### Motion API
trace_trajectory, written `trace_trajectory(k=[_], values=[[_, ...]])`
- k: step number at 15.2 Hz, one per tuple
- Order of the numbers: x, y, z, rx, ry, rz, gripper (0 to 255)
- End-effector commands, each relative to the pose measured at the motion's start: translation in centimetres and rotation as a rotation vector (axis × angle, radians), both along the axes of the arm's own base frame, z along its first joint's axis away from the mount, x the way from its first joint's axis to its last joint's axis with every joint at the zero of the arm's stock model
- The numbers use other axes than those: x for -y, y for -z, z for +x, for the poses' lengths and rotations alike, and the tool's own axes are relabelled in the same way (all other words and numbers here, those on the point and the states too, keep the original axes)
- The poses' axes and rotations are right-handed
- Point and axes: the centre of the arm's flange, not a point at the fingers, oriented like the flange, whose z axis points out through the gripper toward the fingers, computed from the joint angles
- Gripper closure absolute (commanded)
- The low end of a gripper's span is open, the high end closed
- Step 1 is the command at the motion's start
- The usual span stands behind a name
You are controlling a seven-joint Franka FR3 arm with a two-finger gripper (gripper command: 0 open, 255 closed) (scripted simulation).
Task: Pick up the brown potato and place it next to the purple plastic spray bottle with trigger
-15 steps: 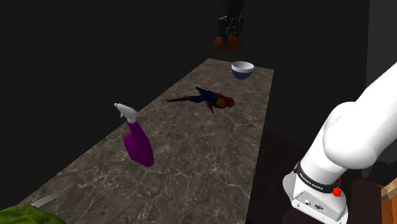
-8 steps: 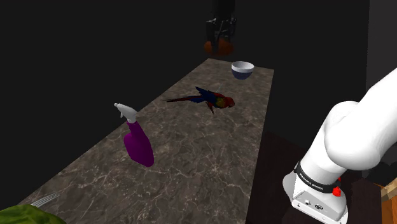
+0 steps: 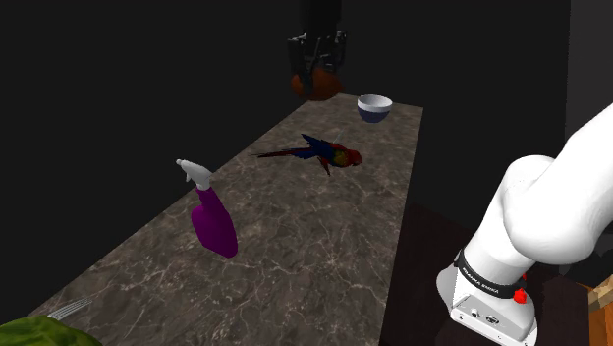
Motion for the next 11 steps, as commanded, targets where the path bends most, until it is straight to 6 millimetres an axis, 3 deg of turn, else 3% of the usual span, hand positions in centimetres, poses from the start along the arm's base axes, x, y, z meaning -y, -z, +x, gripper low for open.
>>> trace_trajectory(k=[1,11], values=[[-2.6,-0.3,-0.8,0.000,0.002,0.000,255],[-15.5,-0.3,-3.8,0.000,0.002,0.000,255]])
